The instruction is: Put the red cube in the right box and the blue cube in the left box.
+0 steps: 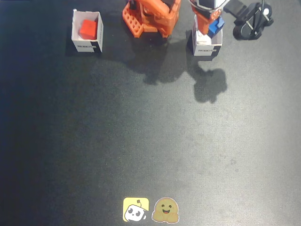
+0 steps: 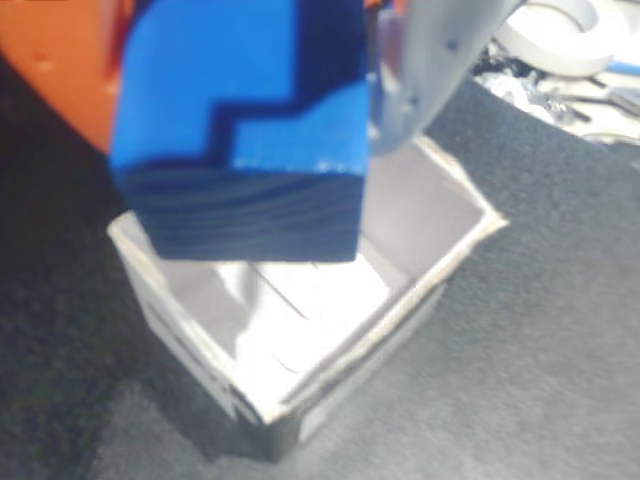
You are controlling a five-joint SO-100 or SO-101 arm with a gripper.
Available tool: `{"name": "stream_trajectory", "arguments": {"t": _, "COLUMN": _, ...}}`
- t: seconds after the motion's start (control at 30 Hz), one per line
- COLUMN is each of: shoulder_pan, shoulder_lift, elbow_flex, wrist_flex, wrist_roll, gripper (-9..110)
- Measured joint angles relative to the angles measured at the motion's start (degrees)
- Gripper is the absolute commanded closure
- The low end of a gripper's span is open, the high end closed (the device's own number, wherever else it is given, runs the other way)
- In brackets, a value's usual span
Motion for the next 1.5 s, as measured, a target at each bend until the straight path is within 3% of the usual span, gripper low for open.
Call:
{"name": "stream_trajectory", "arguments": {"t": 0.43, "shoulder_pan": -0.1, "shoulder_lift": 0.0, "elbow_flex": 0.0, "wrist_flex": -1.8, "wrist_roll": -0.4, "gripper": 84}}
{"name": "stream_trajectory", "arguments": {"t": 0.83, "shoulder_pan": 0.3, "shoulder_lift": -0.2, "elbow_flex": 0.0, "wrist_flex": -2.2, "wrist_roll": -1.4, "gripper": 95}}
{"name": "stream_trajectory", "arguments": {"t": 1.23, "shoulder_pan": 10.8, "shoulder_lift": -5.7, "elbow_flex": -2.5, "wrist_flex": -3.7, "wrist_roll": -6.5, "gripper": 98}}
{"name": "stream_trajectory", "arguments": {"t": 1.5, "shoulder_pan": 24.5, "shoulder_lift": -5.2, "elbow_flex": -2.5, "wrist_flex": -6.0, "wrist_roll": -7.1, "gripper": 100}}
